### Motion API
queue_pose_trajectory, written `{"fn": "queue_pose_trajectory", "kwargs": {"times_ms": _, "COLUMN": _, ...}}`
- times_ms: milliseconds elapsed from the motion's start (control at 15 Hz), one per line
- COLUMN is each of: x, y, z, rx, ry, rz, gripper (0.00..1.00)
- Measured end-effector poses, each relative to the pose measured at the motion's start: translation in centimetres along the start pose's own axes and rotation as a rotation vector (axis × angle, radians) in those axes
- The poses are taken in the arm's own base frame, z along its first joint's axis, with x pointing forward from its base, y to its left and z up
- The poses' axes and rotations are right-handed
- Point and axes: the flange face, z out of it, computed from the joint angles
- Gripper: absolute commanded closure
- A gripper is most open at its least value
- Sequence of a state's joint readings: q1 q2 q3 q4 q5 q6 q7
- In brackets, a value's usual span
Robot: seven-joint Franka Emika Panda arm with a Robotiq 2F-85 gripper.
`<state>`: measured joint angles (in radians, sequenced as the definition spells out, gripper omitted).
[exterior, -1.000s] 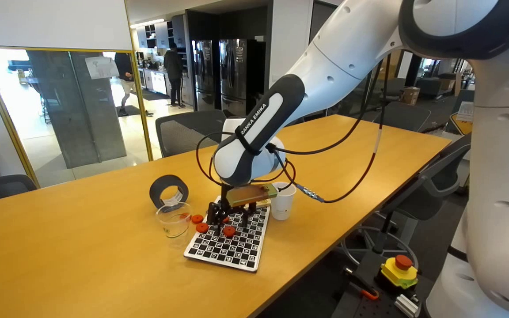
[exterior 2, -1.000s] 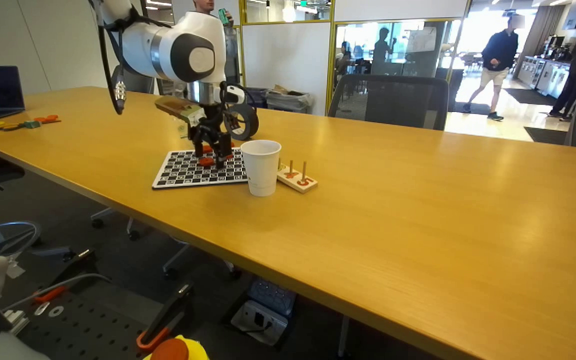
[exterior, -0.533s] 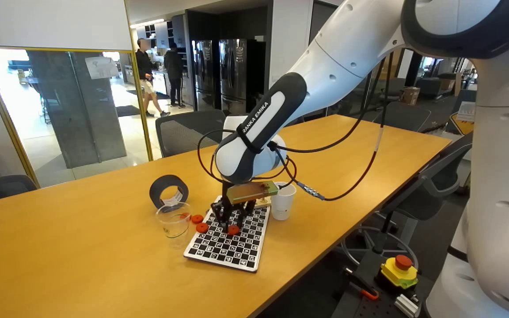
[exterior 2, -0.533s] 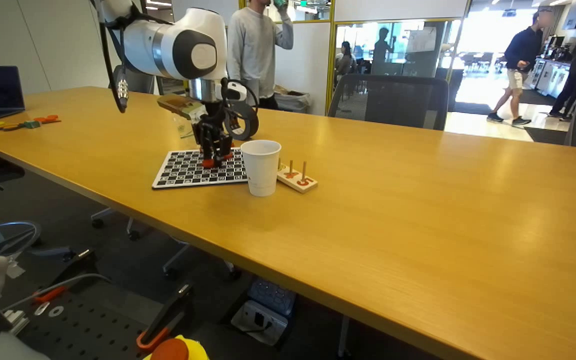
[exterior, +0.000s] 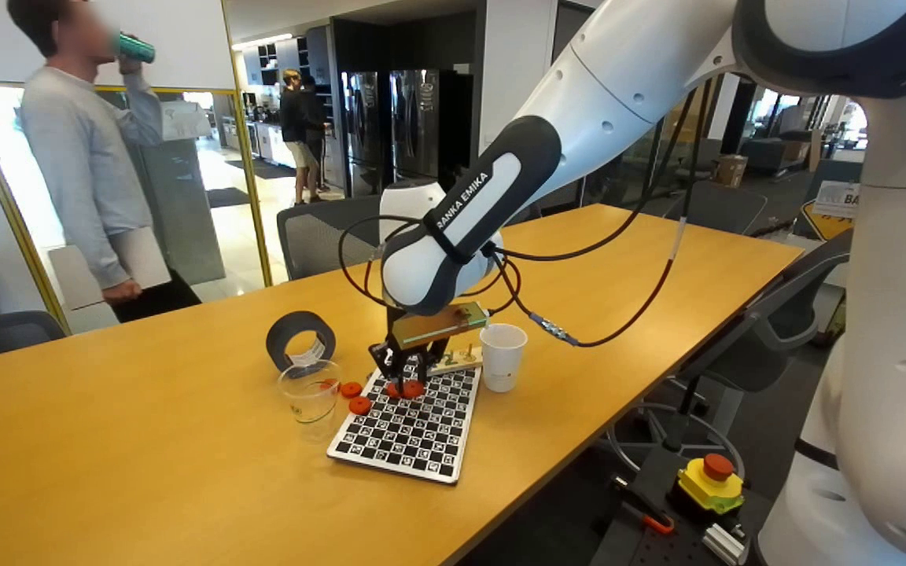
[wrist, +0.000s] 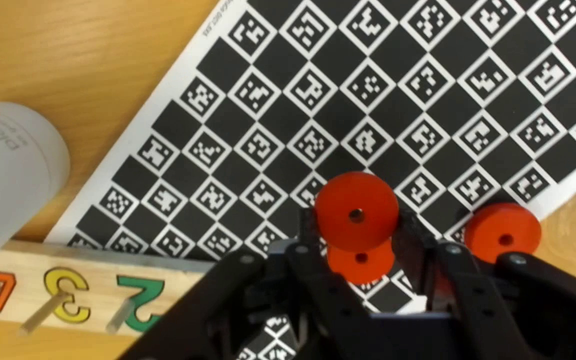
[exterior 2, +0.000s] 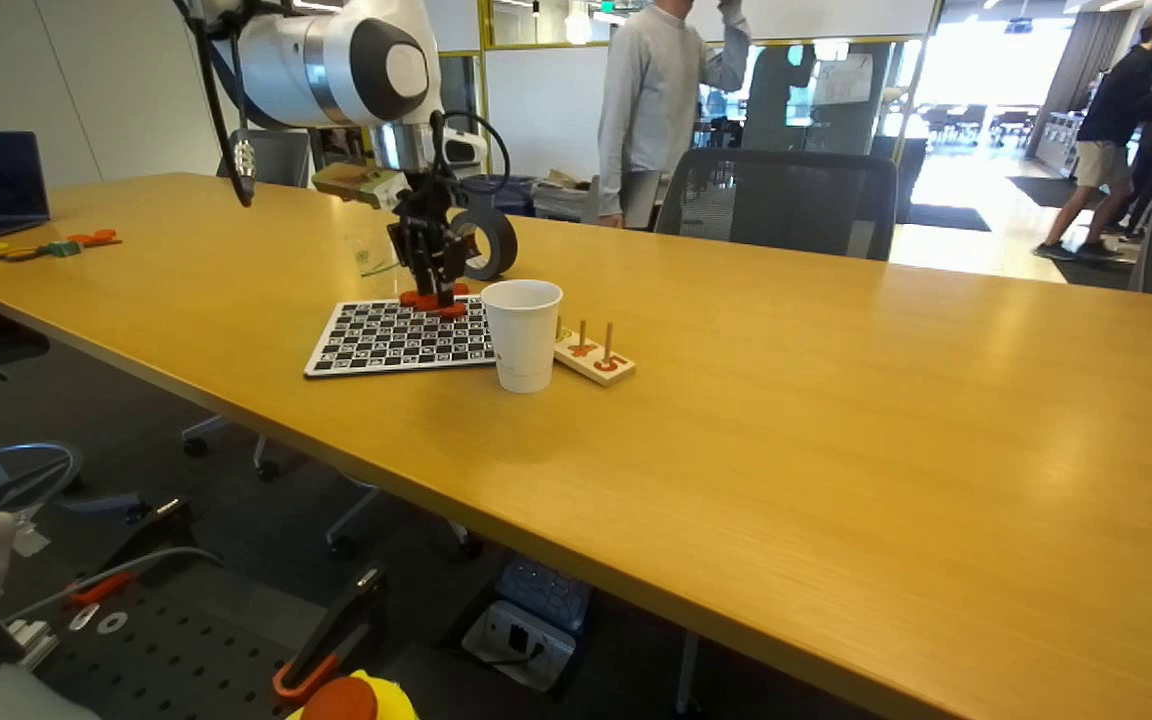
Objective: Put the blue block in the white cup and the orange blocks in the transparent cup
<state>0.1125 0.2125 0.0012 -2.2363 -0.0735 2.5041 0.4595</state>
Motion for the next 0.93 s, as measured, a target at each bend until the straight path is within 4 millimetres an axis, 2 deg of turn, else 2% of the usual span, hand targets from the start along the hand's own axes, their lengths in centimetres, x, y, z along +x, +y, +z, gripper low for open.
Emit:
{"fn": "queue_pose_trajectory", "kwargs": {"times_ms": 267, "x": 2.2, "y": -0.8, "z": -4.2, "rx": 0.026, "ry": 0.090, "rz": -0.013, "gripper": 0.81}}
{"fn": "queue_pose_trajectory", "kwargs": {"times_ms": 467, "x": 3.5, "y": -1.9, "z": -6.3, "rx": 0.048, "ry": 0.134, "rz": -0.051, "gripper": 0.81}}
{"fn": "queue_pose_trajectory", "kwargs": {"times_ms": 667, "x": 4.2, "y": -3.8, "z": -7.1, "rx": 0.096, "ry": 0.143, "rz": -0.142, "gripper": 0.81}}
{"fn": "queue_pose_trajectory", "kwargs": {"times_ms": 933, "x": 5.2, "y": -6.5, "z": -7.2, "rx": 0.146, "ry": 0.148, "rz": -0.270, "gripper": 0.81}}
